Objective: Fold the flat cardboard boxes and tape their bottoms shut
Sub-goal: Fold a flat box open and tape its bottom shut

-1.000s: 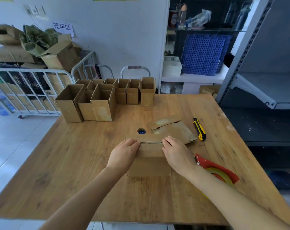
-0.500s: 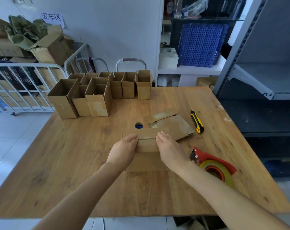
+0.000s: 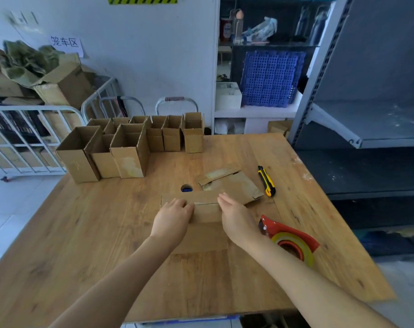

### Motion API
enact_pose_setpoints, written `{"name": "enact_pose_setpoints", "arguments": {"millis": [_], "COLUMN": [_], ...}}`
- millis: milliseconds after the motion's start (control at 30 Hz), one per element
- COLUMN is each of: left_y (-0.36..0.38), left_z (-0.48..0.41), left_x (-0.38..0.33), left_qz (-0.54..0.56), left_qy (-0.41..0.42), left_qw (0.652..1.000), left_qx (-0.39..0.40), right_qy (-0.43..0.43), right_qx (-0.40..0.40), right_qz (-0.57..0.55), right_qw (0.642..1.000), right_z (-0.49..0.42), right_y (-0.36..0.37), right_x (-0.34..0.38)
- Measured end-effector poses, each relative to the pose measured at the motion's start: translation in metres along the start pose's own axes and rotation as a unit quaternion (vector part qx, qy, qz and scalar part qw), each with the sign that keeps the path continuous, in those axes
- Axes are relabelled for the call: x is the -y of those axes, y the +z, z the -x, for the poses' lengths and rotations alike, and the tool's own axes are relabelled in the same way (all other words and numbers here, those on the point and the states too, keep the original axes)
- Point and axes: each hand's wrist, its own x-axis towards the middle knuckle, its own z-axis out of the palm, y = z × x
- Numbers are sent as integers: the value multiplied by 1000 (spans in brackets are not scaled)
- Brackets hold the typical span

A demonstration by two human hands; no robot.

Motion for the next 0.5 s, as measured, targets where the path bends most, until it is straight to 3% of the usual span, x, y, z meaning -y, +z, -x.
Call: {"name": "enact_pose_setpoints", "arguments": {"millis": [267, 500], "left_y": [7, 9], "left_z": [5, 5], "left_x": [-4, -4], "left_qz": [14, -26], "left_qy": [16, 34], "left_qw": [999, 995], "left_qx": [-50, -86], "right_qy": [194, 273], "right_qx": [68, 228], "right_qz": [79, 49], "right_qw": [975, 933], "right_z": [40, 50], "right_y": [-28, -44], "right_x": [-120, -186]}}
